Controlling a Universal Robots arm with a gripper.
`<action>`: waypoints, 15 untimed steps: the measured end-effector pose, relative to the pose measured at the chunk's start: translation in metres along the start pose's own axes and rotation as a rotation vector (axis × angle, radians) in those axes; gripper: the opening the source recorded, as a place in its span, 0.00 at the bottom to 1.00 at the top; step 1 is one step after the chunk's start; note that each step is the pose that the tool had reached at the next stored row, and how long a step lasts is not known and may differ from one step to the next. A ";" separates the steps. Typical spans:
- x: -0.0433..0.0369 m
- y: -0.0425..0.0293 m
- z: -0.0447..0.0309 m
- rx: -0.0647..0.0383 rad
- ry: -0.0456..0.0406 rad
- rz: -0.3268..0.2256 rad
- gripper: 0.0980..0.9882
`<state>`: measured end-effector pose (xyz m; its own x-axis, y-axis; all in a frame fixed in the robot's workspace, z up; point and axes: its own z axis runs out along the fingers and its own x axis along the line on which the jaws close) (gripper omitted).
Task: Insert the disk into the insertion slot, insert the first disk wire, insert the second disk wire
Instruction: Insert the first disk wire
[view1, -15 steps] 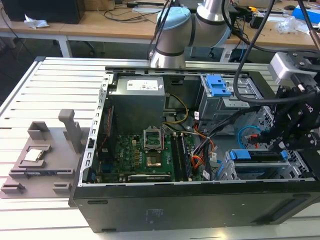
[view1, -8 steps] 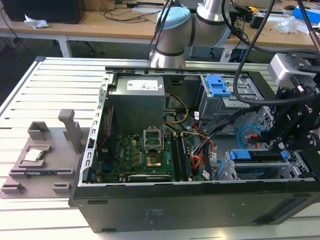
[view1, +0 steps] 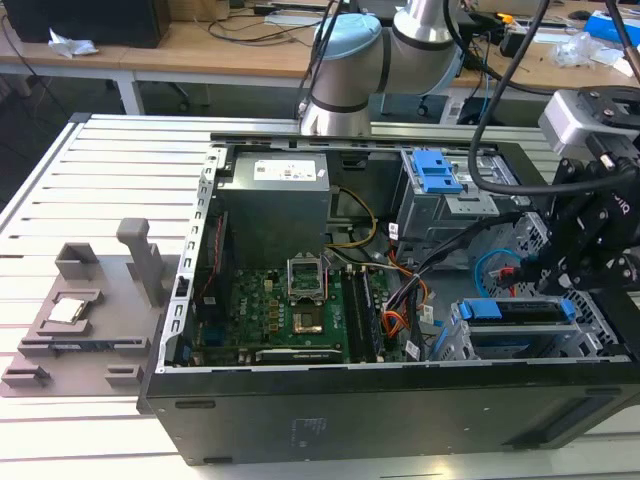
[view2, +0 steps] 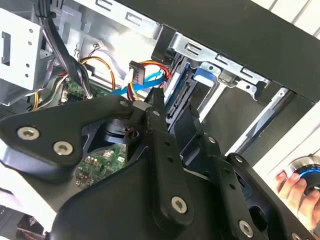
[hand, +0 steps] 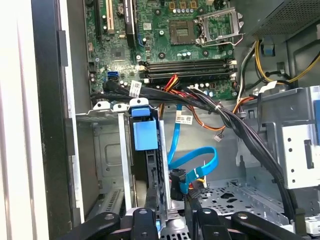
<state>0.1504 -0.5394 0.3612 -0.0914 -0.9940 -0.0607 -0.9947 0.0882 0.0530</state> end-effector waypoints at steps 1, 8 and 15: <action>0.0001 0.0012 0.0001 0.000 -0.0013 0.000 0.30; 0.0015 0.0131 0.0061 -0.001 -0.0077 -0.001 0.30; 0.0016 0.0130 0.0070 -0.001 -0.0076 -0.001 0.21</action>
<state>0.1370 -0.5393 0.3548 -0.0906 -0.9935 -0.0683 -0.9948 0.0870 0.0537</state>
